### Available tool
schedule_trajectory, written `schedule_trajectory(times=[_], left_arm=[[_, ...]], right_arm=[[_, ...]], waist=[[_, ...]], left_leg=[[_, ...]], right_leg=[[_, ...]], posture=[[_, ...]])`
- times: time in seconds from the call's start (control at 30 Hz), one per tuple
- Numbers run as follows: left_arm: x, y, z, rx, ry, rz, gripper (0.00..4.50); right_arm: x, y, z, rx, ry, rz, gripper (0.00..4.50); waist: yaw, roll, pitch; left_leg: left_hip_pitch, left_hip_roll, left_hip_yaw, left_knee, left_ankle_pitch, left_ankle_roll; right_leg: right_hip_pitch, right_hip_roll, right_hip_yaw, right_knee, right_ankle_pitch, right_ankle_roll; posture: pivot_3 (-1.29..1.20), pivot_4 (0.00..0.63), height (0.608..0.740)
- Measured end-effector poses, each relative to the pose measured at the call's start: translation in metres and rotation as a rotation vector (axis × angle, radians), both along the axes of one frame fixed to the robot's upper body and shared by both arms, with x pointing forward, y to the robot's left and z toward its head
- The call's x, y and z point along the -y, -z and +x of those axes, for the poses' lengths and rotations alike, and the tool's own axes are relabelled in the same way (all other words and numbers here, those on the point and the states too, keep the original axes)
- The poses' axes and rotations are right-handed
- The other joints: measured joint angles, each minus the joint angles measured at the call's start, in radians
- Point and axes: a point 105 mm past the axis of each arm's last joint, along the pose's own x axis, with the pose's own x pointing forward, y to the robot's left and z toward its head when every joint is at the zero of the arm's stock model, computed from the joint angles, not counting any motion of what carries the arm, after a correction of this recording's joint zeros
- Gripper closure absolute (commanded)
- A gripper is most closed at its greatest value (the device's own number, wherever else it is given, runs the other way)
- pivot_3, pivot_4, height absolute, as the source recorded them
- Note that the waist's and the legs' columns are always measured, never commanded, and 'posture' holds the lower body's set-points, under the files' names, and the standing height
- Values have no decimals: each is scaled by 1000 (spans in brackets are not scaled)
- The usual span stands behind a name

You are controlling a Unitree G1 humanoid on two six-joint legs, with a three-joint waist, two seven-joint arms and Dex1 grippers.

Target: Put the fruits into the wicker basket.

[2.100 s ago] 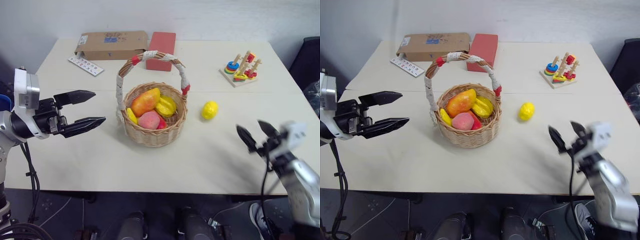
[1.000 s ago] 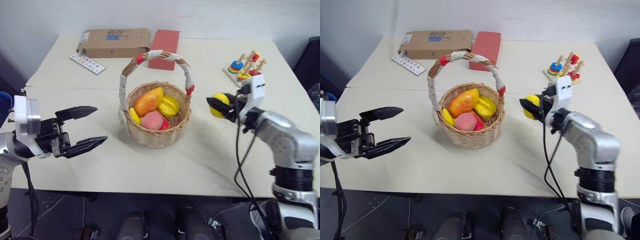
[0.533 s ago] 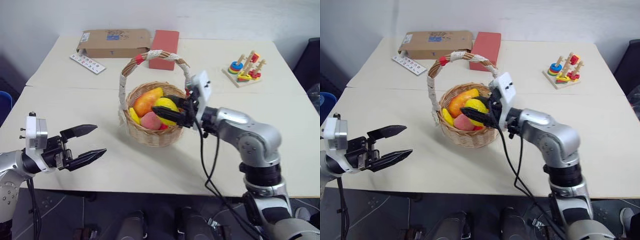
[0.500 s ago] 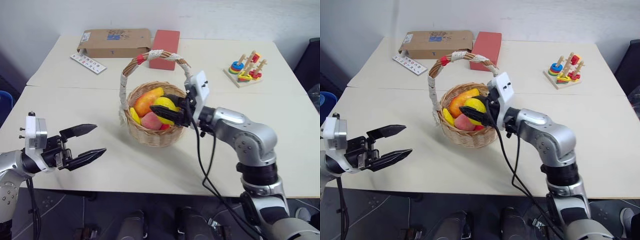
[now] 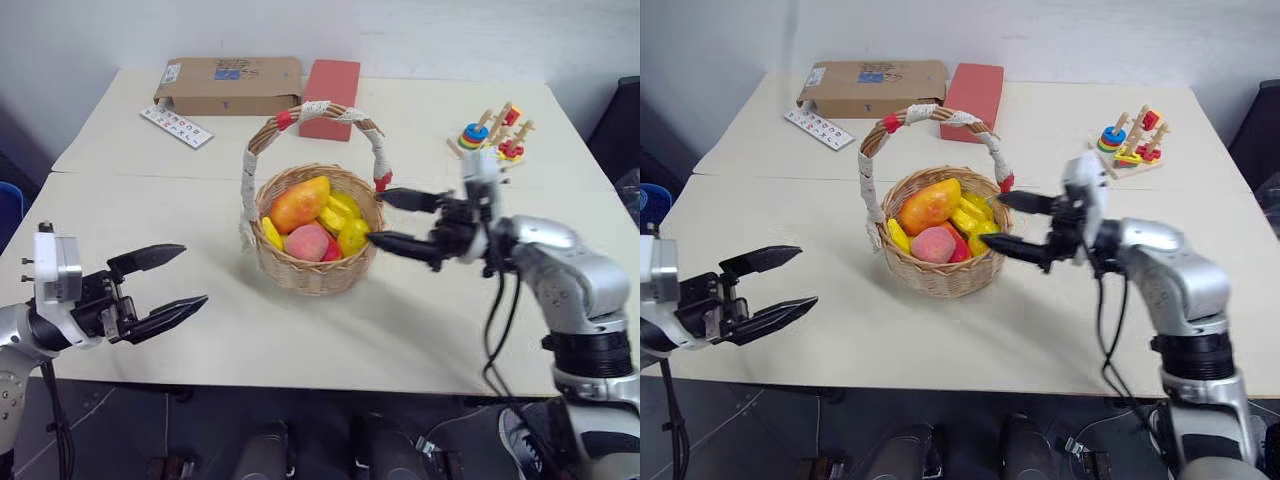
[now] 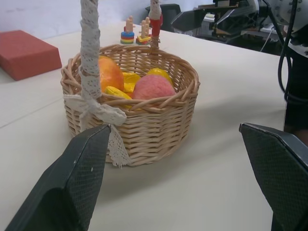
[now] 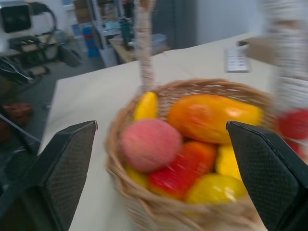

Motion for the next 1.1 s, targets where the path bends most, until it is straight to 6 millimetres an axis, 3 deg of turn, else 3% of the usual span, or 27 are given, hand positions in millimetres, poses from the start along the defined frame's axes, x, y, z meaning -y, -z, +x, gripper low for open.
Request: schedule_trajectory(times=[0.07, 0.13, 0.3, 0.4, 0.5, 0.63, 0.73, 0.87, 1.1], left_arm=[[3, -2, 0, 18, -5, 2, 0], [6, -4, -1, 29, -4, 6, 0], [8, -2, -1, 30, -10, -13, 0], [9, -5, 2, 42, -16, -35, 0], [9, -7, 3, 50, -20, -42, 0], [9, -7, 3, 49, -27, -41, 0], [12, -7, 0, 53, -20, -32, 0], [13, -5, 0, 45, -19, -34, 0], [34, -14, 14, 69, 93, -58, 0]], right_arm=[[12, 0, 20, 53, 55, -18, 27], [12, -3, 35, 100, 69, -19, 27], [-23, -6, 57, 150, -22, -50, 27], [-47, -3, 57, 113, -135, -90, 27], [-59, 0, 58, 88, -189, -128, 628], [-59, 0, 61, 60, -200, -117, 1977], [-53, -4, 60, 42, -221, -102, 3038], [-28, 2, 56, 13, -195, -120, 4322], [36, 7, 27, -3, 4, -62, 4312]], waist=[[-3, 0, 0], [-8, 0, 0], [-15, 1, 1], [-16, 1, 1], [-10, 1, 1], [-3, 1, 1], [0, 1, 1], [4, 1, 1], [26, 1, 1]], left_leg=[[1, 2, 2, 0, 1, -2], [2, 4, 4, 0, 2, -4], [2, 7, 3, -1, 4, -7], [1, 7, 2, -1, 3, -6], [-1, 5, 1, 0, 2, -4], [-2, 4, 0, 1, 2, -3], [-2, 4, -1, 1, 1, -4], [-2, 4, -2, 1, 1, -4], [-3, 3, -4, 1, 1, -5]], right_leg=[[-1, 0, 0, 0, 0, 1], [-1, 2, 0, 2, 0, 0], [-2, 4, -1, 6, 0, -1], [-2, 4, -1, 5, 0, -1], [-2, 2, -1, 5, 0, -1], [-2, 1, -2, 4, 0, -1], [-2, 1, -2, 4, 0, -1], [-2, 1, -3, 4, 0, -1], [-1, 1, -4, 4, 0, -1]], posture=[[0, 150, 740], [0, 150, 740], [0, 150, 740], [0, 150, 740], [0, 150, 740], [0, 150, 740], [0, 150, 740], [0, 150, 740], [0, 150, 740]])
